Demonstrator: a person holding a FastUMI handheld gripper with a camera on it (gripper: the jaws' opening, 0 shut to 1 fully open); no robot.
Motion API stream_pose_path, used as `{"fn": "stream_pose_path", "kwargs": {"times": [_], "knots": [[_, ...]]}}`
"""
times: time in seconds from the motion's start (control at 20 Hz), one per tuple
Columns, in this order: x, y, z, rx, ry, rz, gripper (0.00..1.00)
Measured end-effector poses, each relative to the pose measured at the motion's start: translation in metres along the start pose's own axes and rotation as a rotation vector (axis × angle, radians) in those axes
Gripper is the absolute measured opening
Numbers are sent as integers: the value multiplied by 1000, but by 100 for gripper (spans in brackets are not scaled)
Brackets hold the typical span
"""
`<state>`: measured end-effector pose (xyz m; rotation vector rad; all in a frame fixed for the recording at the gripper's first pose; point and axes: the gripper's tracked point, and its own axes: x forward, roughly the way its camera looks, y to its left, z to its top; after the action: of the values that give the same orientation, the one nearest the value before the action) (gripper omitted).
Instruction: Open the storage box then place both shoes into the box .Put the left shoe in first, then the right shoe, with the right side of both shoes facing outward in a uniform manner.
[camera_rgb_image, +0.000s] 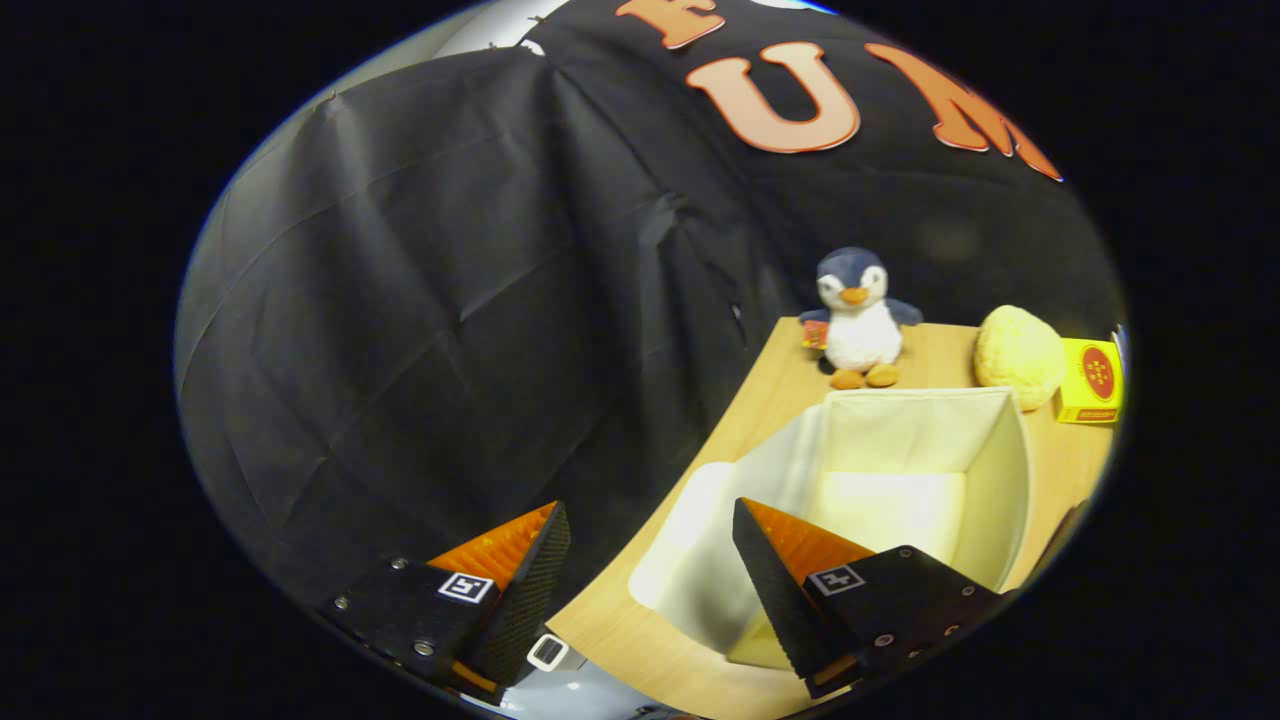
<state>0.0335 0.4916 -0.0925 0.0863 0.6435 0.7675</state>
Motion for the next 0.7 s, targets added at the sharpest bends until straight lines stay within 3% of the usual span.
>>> {"fn": "stream_pose_path", "kwargs": {"times": [0.5, 0.7], "knots": [[-139, -196, 4, 18, -170, -351, 98], [-202, -260, -11, 66, -257, -431, 98]]}}
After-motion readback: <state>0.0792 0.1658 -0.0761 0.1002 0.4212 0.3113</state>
